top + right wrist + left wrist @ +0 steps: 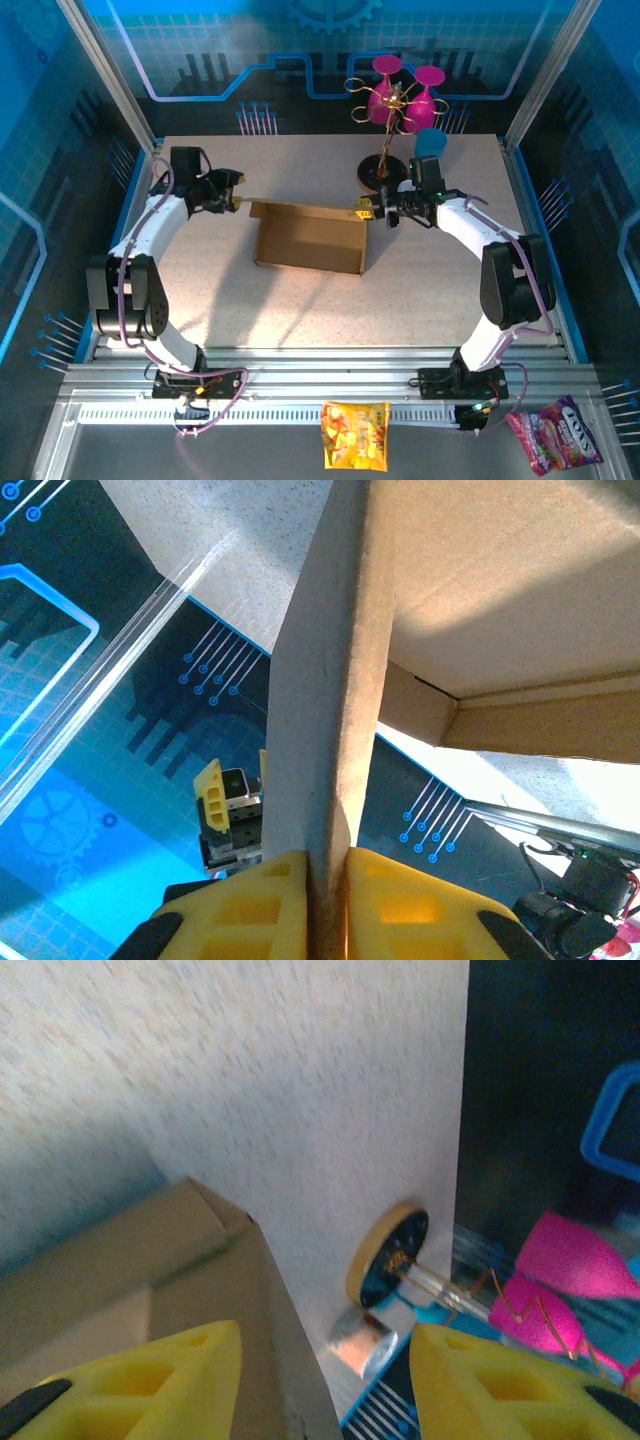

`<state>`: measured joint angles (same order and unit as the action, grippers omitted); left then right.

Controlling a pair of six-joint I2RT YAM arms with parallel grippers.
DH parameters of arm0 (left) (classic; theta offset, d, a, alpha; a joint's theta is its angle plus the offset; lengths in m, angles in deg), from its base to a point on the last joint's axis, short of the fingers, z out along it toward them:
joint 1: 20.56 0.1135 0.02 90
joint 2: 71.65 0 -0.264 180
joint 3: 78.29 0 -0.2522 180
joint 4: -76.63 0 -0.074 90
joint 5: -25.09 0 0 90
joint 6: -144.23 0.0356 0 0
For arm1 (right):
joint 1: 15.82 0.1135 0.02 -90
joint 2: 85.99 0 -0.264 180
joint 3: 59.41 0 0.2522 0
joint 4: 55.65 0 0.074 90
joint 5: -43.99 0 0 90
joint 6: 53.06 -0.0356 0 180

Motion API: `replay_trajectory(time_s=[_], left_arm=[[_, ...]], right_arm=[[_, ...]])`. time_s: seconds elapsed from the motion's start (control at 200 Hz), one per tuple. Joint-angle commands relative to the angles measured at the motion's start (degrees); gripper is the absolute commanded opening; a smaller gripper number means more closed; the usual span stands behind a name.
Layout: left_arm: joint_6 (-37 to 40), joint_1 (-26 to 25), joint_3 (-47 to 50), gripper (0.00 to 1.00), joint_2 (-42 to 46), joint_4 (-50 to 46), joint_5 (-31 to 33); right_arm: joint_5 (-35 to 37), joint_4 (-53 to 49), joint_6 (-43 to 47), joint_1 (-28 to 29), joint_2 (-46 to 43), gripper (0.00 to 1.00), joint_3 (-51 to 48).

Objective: Fold the paper box

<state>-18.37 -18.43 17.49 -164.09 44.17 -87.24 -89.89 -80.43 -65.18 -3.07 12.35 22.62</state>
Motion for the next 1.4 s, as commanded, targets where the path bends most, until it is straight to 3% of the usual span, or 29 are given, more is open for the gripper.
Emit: replay_trajectory(time_s=[0.0, 0.38, 0.806, 1.011, 1.211, 1.396], left_arm=[[-2.8, -2.3, 1.6, 0.47, -0.7, 3.5, -5.3], [-4.2, -4.4, 9.9, 0.35, 2.1, 6.4, -6.8], [-8.6, -6.3, 12.7, 0.36, 2.1, 11.0, -8.2], [-9.2, -7.7, 12.6, 0.24, 1.3, 12.1, -8.5], [-1.3, -7.3, 10.3, 0.22, 0.5, 5.2, -5.8], [11.1, -7.2, 8.5, 0.24, -1.3, -1.3, -2.9]], right_arm=[[-2.3, -3.9, 4.5, -1.2, 1.3, 0.16, 2.5], [-3.0, -12.2, 15.1, -2.5, 4.9, 0.17, 7.7], [-4.5, -20.0, 26.7, -3.7, 8.2, 0.17, 11.3], [-4.7, -23.7, 31.6, -4.2, 9.5, 0.17, 14.4], [-2.8, -31.2, 41.9, -4.4, 12.9, 0.19, 19.8], [2.5, -37.7, 53.1, -4.5, 14.5, 0.30, 21.7]])
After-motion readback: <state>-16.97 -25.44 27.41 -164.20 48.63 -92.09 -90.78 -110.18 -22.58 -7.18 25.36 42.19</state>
